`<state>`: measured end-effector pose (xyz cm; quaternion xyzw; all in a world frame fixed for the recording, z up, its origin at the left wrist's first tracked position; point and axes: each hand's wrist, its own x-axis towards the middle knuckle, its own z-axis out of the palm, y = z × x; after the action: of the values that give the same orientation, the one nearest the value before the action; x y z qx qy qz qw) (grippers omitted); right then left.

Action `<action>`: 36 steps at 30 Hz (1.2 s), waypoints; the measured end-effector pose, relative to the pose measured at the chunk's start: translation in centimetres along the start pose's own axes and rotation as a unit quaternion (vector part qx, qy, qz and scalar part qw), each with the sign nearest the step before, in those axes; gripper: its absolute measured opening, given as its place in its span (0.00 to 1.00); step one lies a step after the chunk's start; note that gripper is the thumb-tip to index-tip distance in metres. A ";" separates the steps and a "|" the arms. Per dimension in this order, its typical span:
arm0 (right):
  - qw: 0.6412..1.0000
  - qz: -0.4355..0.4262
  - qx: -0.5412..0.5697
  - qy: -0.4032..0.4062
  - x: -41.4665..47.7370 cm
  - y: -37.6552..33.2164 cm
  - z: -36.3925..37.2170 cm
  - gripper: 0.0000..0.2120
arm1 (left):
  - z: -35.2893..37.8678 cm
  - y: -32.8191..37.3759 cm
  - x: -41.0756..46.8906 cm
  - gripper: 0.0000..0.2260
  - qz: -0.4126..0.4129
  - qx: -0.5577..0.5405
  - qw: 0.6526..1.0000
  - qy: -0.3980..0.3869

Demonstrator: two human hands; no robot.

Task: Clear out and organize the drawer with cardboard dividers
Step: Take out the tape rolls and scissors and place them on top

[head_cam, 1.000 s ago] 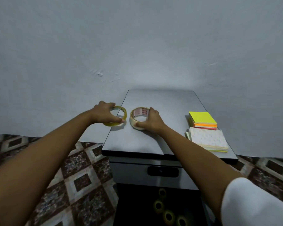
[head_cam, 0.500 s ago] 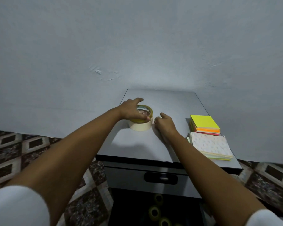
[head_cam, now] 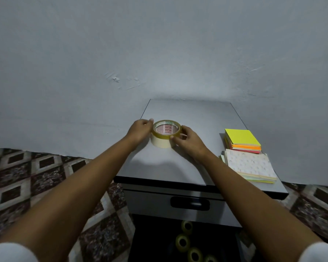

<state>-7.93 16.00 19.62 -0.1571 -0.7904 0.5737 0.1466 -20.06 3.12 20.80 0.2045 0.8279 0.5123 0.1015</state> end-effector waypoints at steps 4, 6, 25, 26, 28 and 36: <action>0.999 -0.025 -0.045 0.004 0.2 -0.3 0.8 0.24 | 0.1 -1.5 -0.5 0.10 -0.048 -0.160 0.986 0.016; 0.998 -0.027 -0.054 0.004 0.6 -0.5 1.3 0.23 | -0.2 -1.5 -0.5 0.08 -0.058 -0.199 0.978 0.022; 0.996 -0.031 -0.074 0.026 -4.3 -1.4 1.9 0.36 | -3.8 -1.1 -6.6 0.14 0.078 0.002 0.995 0.062; 0.997 -0.036 -0.072 0.020 -5.7 -1.4 1.5 0.36 | -4.0 -1.1 -8.0 0.14 0.093 0.011 0.994 0.058; 0.997 -0.047 -0.067 0.004 -8.5 -1.0 0.9 0.34 | -4.1 -1.5 -10.8 0.13 0.114 0.028 0.992 0.044; 0.991 -0.066 -0.117 -0.010 -18.5 4.6 0.0 0.29 | -0.8 -5.9 -20.8 0.11 0.139 0.075 0.987 -0.005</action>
<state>9.21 9.67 14.33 -0.1148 -0.8624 0.4676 0.1566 -3.16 -9.06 15.04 0.3277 0.8268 0.4569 0.0178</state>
